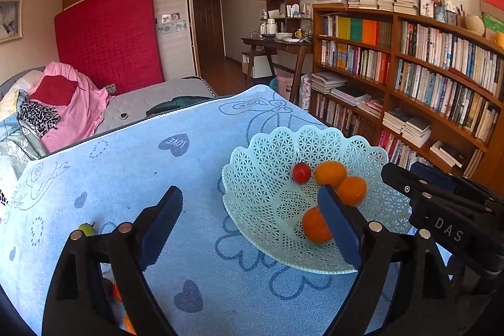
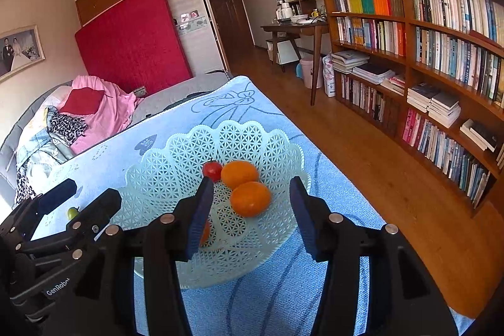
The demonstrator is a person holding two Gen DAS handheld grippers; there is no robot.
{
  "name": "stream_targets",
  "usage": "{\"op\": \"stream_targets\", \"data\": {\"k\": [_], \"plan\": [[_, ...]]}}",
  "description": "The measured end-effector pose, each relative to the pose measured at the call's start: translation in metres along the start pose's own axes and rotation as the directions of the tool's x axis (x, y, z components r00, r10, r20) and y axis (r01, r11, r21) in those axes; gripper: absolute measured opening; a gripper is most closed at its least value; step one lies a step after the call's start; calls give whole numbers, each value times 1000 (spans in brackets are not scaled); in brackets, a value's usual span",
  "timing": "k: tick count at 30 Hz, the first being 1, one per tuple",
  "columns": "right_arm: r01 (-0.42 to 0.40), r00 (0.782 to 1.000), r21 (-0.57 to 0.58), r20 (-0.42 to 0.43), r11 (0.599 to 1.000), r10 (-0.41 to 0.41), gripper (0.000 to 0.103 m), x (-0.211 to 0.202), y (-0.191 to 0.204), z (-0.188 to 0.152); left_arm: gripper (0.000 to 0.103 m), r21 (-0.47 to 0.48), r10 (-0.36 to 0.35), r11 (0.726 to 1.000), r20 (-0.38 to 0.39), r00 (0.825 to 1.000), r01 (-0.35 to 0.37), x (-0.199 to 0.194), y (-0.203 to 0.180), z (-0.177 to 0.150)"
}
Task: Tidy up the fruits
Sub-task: 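Open both tools to release the orange and tangerine into the basket, then move both open tools back toward the remaining fruit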
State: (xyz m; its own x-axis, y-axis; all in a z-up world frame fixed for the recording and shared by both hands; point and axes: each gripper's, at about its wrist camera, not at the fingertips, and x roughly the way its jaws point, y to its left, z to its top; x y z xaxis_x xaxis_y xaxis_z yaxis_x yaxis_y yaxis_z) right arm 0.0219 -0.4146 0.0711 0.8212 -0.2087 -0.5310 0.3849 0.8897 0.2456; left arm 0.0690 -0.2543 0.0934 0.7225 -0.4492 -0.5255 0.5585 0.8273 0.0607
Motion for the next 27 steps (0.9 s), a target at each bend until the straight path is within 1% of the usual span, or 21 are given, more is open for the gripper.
{"op": "stream_targets", "data": {"k": [17, 18, 20, 27], "plan": [[-22, 1000, -9, 9, 1000, 22, 52, -5, 8, -1, 90, -52, 43, 998, 25, 999, -42, -15, 21, 4], [-25, 1000, -9, 11, 1000, 25, 53, -6, 9, 0, 90, -58, 46, 997, 27, 999, -44, -16, 23, 4], [-31, 999, -11, 19, 999, 31, 59, -8, 11, 0, 91, -68, 54, 996, 31, 998, -52, -19, 28, 5], [-58, 998, -28, 29, 998, 59, 60, -15, 20, -1, 91, -105, 85, 991, 35, 996, -81, -29, 46, 3]]}}
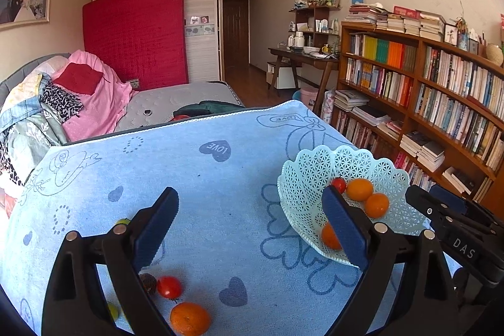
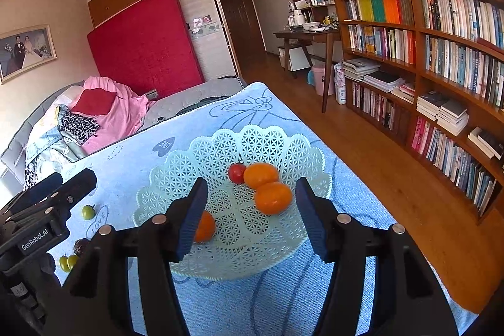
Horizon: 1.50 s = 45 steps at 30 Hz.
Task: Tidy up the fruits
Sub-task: 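Move both open tools back toward the remaining fruit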
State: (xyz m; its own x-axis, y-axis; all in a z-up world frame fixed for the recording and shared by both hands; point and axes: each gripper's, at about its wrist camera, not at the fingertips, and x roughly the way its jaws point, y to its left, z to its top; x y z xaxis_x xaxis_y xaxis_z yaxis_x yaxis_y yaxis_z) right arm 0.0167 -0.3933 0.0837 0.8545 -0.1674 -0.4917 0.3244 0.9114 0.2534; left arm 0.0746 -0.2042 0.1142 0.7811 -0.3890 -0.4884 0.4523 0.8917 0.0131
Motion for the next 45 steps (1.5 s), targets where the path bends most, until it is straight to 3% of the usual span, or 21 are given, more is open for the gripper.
{"op": "stream_targets", "data": {"k": [20, 25, 28, 45], "plan": [[-120, 992, -87, -53, 989, 116, 60, -5, 54, -25, 92, -101, 124, 987, -36, 992, -128, -39, 69, -28], [-148, 988, -107, -68, 983, 141, 60, -6, 68, -33, 92, -124, 163, 978, -52, 985, -168, -49, 91, -39], [-165, 985, -115, -74, 980, 157, 68, -7, 75, -37, 92, -138, 186, 971, -64, 980, -194, -54, 105, -47], [-250, 962, -174, -152, 952, 225, 68, -4, 111, -62, 92, -170, 262, 942, -170, 950, -290, -62, 148, -92]]}}
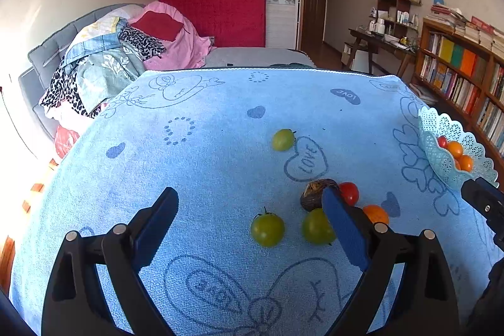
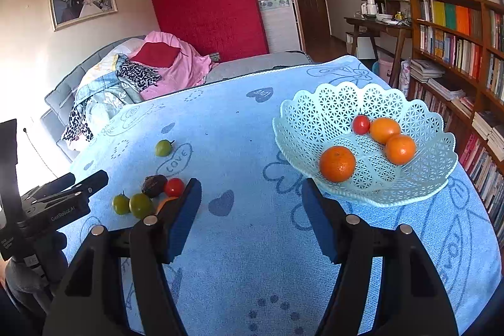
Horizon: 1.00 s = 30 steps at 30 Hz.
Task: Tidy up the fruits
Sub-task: 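Move both open tools back toward the remaining fruit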
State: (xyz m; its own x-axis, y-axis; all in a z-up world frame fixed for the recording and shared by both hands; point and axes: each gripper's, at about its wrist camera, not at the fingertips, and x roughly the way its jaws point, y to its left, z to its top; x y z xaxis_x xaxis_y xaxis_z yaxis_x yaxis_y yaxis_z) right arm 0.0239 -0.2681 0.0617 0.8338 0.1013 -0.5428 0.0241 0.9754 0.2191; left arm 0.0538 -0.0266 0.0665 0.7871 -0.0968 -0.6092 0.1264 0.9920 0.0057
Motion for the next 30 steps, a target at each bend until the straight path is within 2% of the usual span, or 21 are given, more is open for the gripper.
{"op": "stream_targets", "data": {"k": [13, 24, 30], "plan": [[-49, 997, -52, -57, 997, 46, 68, 12, 18, -14, 91, 11, 15, 1000, -58, 998, -14, 11, 5, -18], [-77, 992, -61, -102, 995, 71, 68, 22, 22, -20, 75, 23, 11, 1000, -108, 994, -9, 22, 4, -25], [-83, 990, -62, -117, 995, 75, 68, 24, 24, -23, 67, 46, -17, 999, -148, 989, 24, 31, -1, -27]]}}
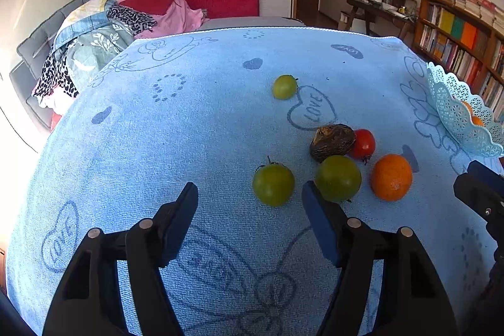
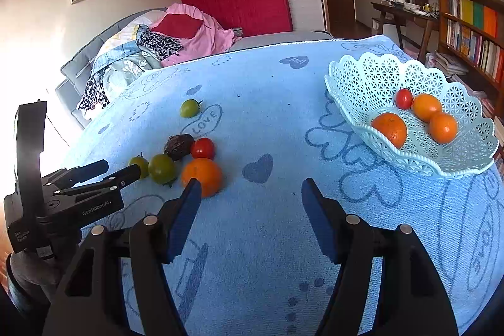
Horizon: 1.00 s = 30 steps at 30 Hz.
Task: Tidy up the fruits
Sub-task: 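Move both open tools back toward the remaining fruit, then grasp a green tomato with the left tool while the right tool grasps the orange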
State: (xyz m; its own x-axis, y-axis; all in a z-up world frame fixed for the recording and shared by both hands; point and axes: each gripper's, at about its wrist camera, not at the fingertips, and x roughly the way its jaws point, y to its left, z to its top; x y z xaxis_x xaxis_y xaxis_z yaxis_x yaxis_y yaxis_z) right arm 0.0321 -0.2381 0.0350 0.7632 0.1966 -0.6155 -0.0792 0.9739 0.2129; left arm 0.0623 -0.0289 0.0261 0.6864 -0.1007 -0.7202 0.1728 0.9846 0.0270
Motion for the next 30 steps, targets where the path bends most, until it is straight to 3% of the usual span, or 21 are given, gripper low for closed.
{"op": "stream_targets", "data": {"k": [7, 12, 19, 30], "plan": [[-5, 1000, -4, -12, 1000, 5, 68, 3, 4, -3, 42, -6, -50, 999, -67, 997, 50, 14, 0, 1], [-12, 1000, -16, -23, 1000, 11, 68, 6, 10, -5, 29, -12, -74, 997, -56, 996, 74, 12, -1, 2], [-20, 999, -24, -26, 1000, 19, 68, 8, 16, -3, 27, 14, -77, 997, -25, 997, 78, 5, -6, 1], [-84, 993, -15, -91, 996, 82, 68, 27, 23, 8, 30, -25, -96, 995, -64, 993, 95, 15, -3, 7]]}}
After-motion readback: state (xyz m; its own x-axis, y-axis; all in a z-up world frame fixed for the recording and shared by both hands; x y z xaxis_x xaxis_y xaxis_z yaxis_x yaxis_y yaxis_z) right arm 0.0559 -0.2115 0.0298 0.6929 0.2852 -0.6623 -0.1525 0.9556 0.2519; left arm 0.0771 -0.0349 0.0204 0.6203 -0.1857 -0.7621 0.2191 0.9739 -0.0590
